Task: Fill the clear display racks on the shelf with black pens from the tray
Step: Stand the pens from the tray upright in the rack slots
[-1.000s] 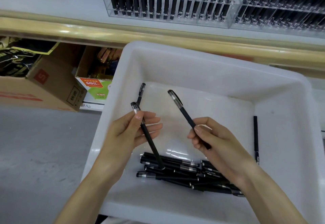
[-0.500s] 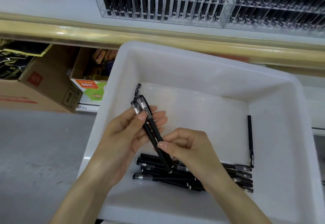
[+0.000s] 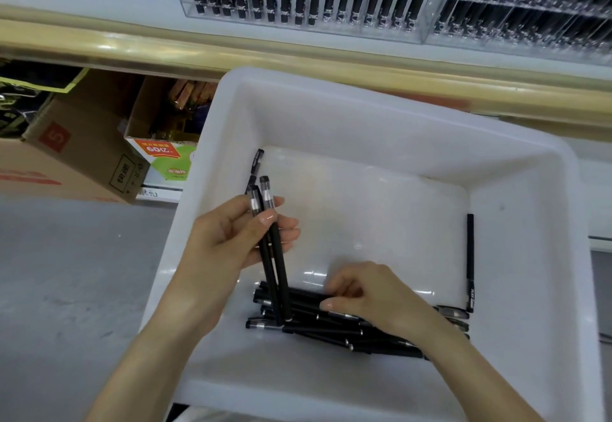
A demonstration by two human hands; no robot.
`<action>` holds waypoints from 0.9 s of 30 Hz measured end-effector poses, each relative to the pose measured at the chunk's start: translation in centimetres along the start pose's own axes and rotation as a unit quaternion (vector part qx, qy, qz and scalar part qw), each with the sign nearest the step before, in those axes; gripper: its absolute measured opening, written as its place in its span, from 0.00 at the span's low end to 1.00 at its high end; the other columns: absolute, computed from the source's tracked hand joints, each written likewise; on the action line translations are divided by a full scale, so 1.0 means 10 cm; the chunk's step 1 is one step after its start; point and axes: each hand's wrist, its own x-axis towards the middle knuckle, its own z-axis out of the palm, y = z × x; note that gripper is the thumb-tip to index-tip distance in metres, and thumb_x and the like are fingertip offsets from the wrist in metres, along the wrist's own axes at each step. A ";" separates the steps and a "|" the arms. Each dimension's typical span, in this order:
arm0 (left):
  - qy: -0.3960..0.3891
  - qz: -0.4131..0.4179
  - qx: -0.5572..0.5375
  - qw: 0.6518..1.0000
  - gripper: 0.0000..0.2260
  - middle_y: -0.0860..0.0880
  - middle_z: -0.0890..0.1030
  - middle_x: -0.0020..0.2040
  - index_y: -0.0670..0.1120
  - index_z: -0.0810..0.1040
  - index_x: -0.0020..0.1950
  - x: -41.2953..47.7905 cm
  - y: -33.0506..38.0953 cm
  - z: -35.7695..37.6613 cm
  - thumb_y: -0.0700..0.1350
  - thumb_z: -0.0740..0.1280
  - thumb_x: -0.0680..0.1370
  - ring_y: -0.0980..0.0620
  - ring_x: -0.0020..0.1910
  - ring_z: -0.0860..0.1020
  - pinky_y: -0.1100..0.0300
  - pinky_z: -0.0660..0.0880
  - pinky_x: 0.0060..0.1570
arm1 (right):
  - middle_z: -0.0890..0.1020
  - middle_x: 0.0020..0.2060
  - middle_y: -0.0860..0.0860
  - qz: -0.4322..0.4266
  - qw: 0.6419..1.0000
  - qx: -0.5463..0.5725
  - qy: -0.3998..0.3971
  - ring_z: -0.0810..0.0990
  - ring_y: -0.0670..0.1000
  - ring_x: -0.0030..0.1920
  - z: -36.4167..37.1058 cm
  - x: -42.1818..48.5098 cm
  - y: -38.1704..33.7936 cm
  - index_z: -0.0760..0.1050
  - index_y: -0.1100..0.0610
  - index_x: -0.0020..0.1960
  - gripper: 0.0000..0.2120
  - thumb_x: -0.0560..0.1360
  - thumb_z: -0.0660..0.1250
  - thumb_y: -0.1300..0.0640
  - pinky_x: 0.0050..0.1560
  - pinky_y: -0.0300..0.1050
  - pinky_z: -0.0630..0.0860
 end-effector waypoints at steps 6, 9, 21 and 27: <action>0.014 -0.010 -0.003 1.000 0.09 0.42 0.83 0.39 0.40 0.80 0.54 0.01 -0.04 -0.01 0.36 0.62 0.77 0.46 0.42 0.84 0.60 0.81 0.42 | 0.78 0.33 0.45 -0.002 1.000 -0.018 -0.012 0.74 0.39 0.31 0.07 0.05 0.03 0.79 0.57 0.42 0.07 0.70 0.75 0.54 0.35 0.31 0.70; 0.013 -0.017 0.001 1.000 0.08 0.44 0.83 0.37 0.39 0.79 0.53 0.01 -0.03 -0.02 0.37 0.61 0.78 0.46 0.39 0.84 0.60 0.81 0.41 | 0.78 0.33 0.45 -0.004 1.000 -0.002 -0.013 0.74 0.39 0.31 0.05 0.07 0.07 0.78 0.53 0.39 0.06 0.71 0.74 0.57 0.36 0.31 0.70; -0.017 -0.060 0.060 0.996 0.07 0.46 0.85 0.47 0.41 0.76 0.53 0.01 -0.02 -0.03 0.40 0.58 0.81 0.48 0.46 0.84 0.57 0.82 0.43 | 0.83 0.35 0.54 -0.013 0.976 0.195 0.100 0.78 0.46 0.33 -0.65 -0.24 -0.18 0.84 0.58 0.41 0.02 0.70 0.72 0.62 0.38 0.33 0.75; -0.065 -0.084 0.092 0.990 0.08 0.47 0.85 0.47 0.41 0.78 0.52 -0.01 -0.01 0.04 0.39 0.60 0.81 0.51 0.47 0.84 0.61 0.81 0.44 | 0.83 0.37 0.49 -0.063 0.979 0.188 0.044 0.79 0.44 0.35 -0.74 -0.28 -0.40 0.84 0.57 0.46 0.06 0.72 0.71 0.65 0.39 0.32 0.75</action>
